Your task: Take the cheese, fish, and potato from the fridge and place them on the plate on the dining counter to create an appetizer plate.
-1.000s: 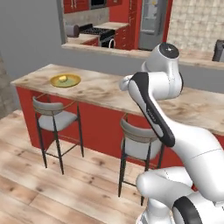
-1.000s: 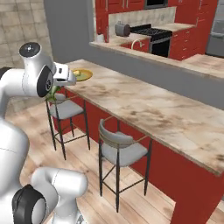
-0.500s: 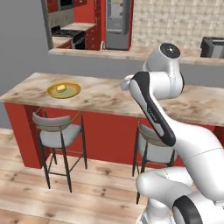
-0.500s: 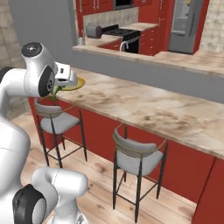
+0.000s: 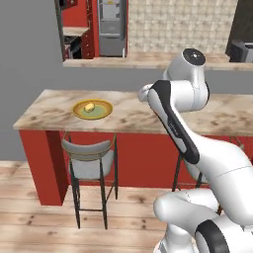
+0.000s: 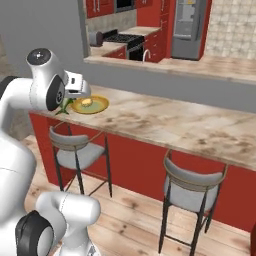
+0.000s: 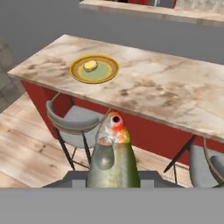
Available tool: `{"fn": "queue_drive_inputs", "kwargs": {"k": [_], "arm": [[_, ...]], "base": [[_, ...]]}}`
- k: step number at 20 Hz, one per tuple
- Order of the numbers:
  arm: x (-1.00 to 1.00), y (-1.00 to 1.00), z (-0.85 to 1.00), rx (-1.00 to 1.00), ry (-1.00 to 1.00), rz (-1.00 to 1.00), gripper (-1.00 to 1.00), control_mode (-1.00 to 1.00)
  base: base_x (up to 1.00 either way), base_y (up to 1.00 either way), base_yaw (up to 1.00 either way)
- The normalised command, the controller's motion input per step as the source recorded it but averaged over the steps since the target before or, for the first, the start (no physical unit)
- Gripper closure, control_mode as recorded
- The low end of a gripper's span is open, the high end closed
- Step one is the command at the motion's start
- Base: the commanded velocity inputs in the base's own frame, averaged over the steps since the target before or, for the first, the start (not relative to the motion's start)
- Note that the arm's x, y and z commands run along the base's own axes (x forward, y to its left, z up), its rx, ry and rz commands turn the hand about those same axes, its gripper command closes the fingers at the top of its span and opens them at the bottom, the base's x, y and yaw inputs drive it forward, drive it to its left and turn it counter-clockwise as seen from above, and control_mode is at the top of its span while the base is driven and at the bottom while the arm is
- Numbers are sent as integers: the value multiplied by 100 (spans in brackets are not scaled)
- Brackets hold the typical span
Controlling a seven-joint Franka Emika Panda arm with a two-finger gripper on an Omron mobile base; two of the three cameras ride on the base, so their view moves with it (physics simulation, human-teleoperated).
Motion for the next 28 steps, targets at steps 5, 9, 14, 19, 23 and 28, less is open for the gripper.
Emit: {"fn": "queue_drive_inputs", "kwargs": {"k": [5,9,14,19,23,28], "arm": [[0,0,0,0,0,0,100,100],[0,0,0,0,0,0,100,100],[0,0,0,0,0,0,100,100],[0,0,0,0,0,0,100,100],[0,0,0,0,0,0,100,100],[0,0,0,0,0,0,100,100]], "base": [[51,84,-20],[94,22,-8],[100,10,-1],[97,25,-2],[64,54,-14],[17,58,-19]]}}
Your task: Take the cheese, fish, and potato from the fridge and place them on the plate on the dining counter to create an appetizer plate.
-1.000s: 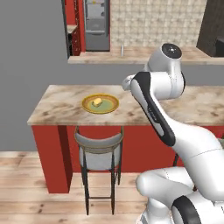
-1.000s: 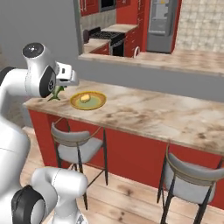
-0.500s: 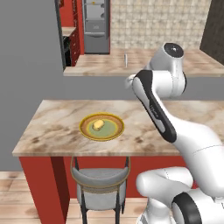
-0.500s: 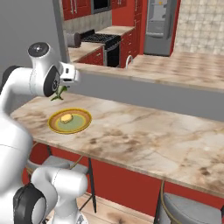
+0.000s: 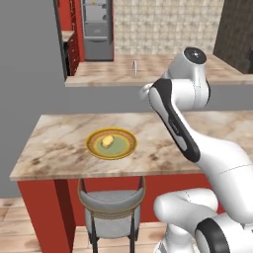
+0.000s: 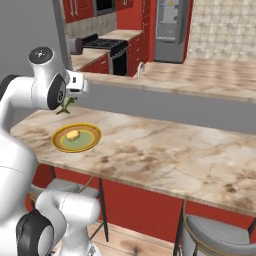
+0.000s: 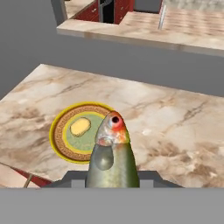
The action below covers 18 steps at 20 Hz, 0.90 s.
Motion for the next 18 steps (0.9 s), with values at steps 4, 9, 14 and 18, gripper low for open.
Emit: {"fn": "queue_drive_inputs", "kwargs": {"k": [4,9,14,18], "arm": [[0,0,0,0,0,0,100,100],[33,46,-1,0,0,-19,100,-100],[21,57,-7,0,1,-15,100,-100],[7,45,-9,0,11,-7,100,-100]], "base": [[28,53,-19],[0,0,0],[0,0,0],[0,0,0]]}}
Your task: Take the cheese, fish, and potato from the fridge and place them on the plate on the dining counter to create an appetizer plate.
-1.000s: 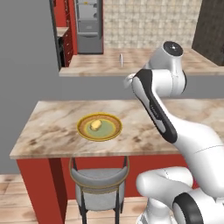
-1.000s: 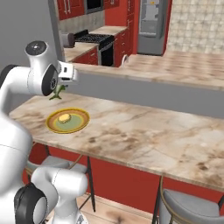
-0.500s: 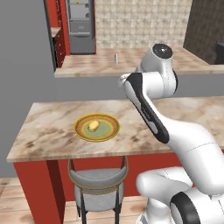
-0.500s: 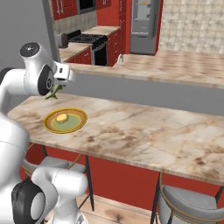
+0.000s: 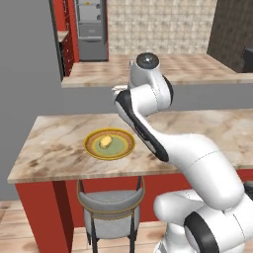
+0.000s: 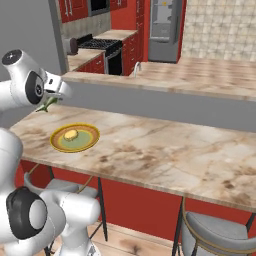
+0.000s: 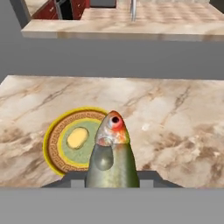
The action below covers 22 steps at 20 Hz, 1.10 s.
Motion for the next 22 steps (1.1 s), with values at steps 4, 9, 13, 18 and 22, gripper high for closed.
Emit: {"fn": "queue_drive_inputs", "kwargs": {"k": [4,9,13,18,22], "arm": [[1,2,-6,1,22,0,100,-100],[13,0,-8,0,26,3,100,-100],[2,0,-13,0,15,16,100,-100],[0,0,-26,-4,-3,23,100,-100],[0,0,-42,0,-20,29,100,-100]], "base": [[0,0,0],[0,0,0],[0,0,0],[0,0,0],[0,0,0]]}}
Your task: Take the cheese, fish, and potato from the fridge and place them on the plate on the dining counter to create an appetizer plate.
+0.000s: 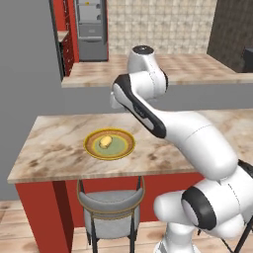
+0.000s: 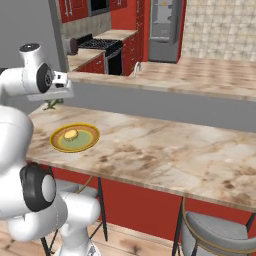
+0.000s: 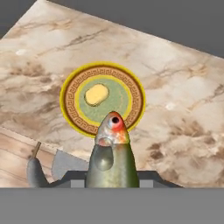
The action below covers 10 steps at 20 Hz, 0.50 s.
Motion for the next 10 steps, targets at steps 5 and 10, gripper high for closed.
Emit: {"fn": "queue_drive_inputs", "kwargs": {"k": [5,10], "arm": [[6,0,-46,0,-27,26,100,-100],[20,0,-34,0,-18,24,100,-100]], "base": [[0,0,0],[0,0,0]]}}
